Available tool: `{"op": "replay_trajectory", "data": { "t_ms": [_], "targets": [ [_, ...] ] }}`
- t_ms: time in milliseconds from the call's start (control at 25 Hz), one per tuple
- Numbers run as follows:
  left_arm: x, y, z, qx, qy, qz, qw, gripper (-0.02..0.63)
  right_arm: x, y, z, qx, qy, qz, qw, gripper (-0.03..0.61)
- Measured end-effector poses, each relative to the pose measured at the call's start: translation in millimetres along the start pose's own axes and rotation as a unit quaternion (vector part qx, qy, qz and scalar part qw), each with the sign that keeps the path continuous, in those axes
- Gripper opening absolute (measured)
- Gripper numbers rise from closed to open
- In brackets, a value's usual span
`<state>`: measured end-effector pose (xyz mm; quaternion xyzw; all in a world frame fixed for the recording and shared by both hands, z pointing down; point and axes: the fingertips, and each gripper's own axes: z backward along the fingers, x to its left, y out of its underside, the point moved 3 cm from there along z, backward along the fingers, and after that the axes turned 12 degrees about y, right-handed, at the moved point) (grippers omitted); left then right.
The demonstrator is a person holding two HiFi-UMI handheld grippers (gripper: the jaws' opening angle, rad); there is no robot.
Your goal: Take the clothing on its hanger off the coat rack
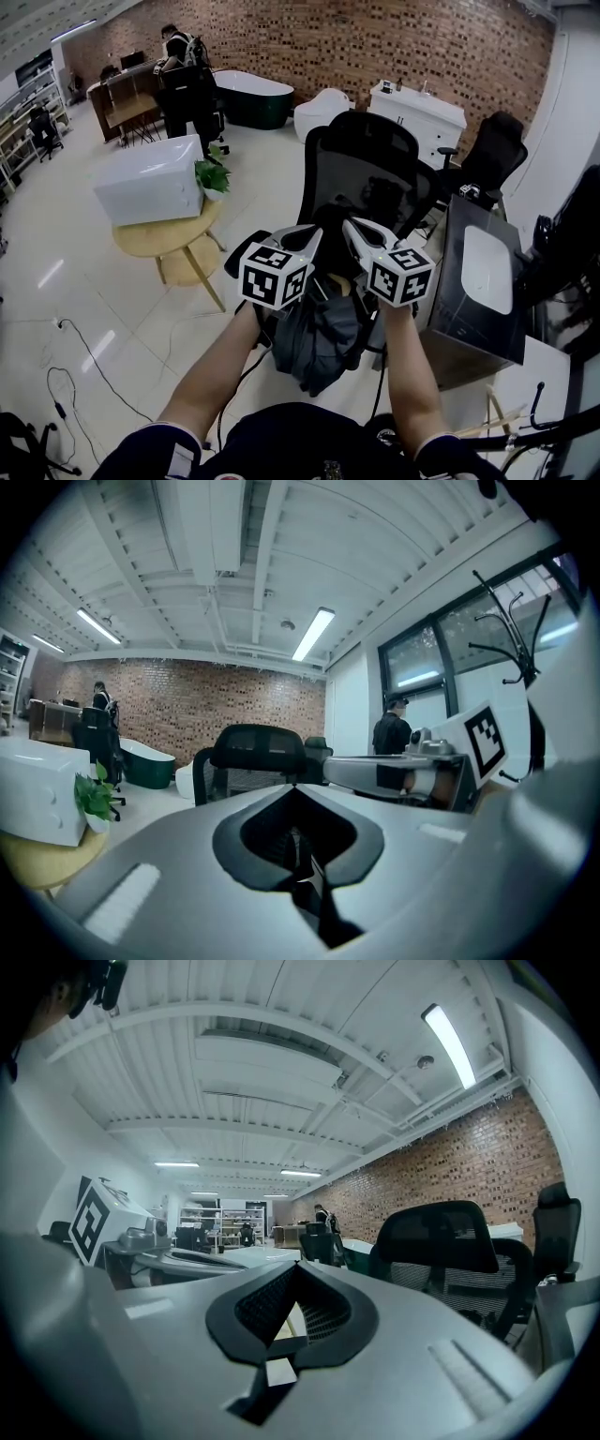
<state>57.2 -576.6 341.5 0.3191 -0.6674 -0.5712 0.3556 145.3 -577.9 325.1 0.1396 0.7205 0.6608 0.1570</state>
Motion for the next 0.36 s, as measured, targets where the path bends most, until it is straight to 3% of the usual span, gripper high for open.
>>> {"op": "replay_trajectory", "data": {
  "t_ms": [360],
  "targets": [
    [-1.3,1.9,-1.1,0.002,-0.001,0.001,1.0,0.012,-0.1,1.2,1.0,-0.002,-0.005,-0.008,1.0,0.002]
  ]
}}
